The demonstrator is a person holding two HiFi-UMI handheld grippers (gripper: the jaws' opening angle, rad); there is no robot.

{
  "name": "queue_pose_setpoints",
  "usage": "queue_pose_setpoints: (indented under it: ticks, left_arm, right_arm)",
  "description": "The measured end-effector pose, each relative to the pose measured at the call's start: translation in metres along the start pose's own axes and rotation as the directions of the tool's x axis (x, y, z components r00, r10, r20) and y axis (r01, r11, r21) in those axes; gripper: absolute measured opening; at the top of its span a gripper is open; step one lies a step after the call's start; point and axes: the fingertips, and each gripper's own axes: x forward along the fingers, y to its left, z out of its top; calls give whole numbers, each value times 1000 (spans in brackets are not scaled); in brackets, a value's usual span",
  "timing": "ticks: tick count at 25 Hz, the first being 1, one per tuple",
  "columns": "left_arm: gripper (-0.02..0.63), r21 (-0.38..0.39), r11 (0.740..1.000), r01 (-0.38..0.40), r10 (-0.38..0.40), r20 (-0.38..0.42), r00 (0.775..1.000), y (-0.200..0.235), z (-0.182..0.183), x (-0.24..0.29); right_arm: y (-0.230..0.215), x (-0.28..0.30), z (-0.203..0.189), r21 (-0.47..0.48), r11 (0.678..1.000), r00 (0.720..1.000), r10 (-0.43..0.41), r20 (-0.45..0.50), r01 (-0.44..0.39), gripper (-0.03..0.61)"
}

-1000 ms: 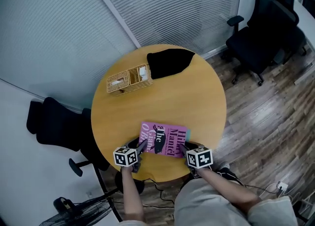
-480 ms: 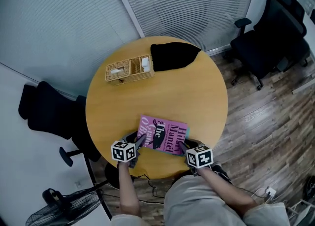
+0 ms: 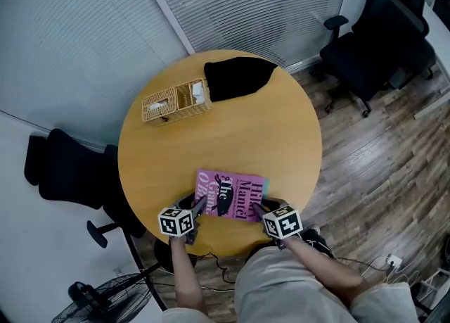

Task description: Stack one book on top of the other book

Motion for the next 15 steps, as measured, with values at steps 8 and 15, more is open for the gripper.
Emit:
queue_pose_setpoints:
  ticks: [8,15]
  left_arm:
    - [207,-4,1000,19,-19,-15,1000,-1,-8,10]
    - [207,-3,999,32,-32,-31,999,0,-12,17]
  right_arm:
    - [-6,2,-9,9,1000,1000,-15,-12,15,107]
    - [-10,5,-15,20,1000,999,-22,-25,23,107]
